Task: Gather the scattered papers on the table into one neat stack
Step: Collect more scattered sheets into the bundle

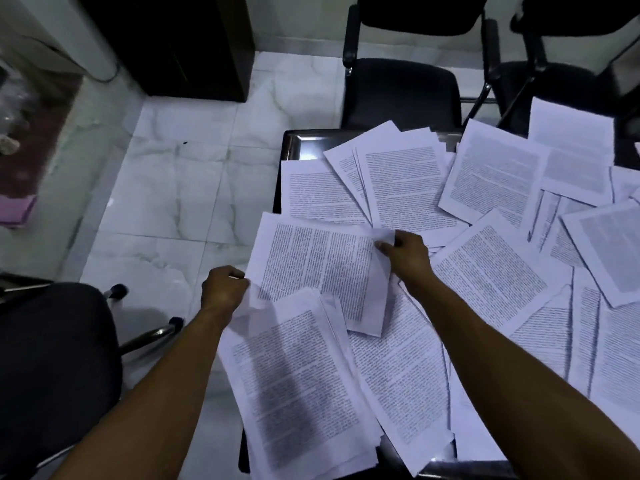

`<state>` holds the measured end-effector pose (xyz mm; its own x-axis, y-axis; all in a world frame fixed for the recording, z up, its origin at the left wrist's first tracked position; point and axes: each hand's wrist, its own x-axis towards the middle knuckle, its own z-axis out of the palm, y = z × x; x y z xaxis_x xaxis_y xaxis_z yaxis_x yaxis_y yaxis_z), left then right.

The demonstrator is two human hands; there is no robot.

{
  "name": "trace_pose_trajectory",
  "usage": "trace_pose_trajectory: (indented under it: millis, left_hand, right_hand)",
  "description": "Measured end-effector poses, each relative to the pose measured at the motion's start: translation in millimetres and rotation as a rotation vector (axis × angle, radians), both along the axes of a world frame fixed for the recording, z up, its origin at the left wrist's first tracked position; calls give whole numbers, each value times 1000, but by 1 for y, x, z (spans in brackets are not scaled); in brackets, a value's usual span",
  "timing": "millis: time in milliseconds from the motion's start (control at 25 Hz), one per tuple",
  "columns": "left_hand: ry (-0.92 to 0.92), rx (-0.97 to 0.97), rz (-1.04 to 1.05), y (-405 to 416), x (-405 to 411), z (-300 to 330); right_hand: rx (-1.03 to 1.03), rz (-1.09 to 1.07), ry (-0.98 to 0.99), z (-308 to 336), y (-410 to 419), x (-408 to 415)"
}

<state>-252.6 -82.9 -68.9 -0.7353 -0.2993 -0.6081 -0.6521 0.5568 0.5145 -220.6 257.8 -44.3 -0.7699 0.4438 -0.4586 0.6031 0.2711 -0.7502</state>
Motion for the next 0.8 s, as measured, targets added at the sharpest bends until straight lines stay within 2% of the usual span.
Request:
trace_pose_trajectory:
  millis: [120,280,440,600,680,800]
  left_hand:
    - [125,58,-34,21,-26,6]
    - [210,289,-14,62,-52,14]
    - [211,490,64,93,-62,19]
    - [89,766,179,127,-44,21]
    - [19,872,181,143,-32,18]
    - [-5,842,176,160,-21,13]
  right_hand:
    - [31,-96,100,13,16,-6]
    - [34,-244,195,18,45,-1]
    - [-147,-403,260,17,64,11]
    - [-401,-593,278,18,72,29]
    - [-449,-520,166,20,68,38]
    - [-479,-211,-45,21,70,59]
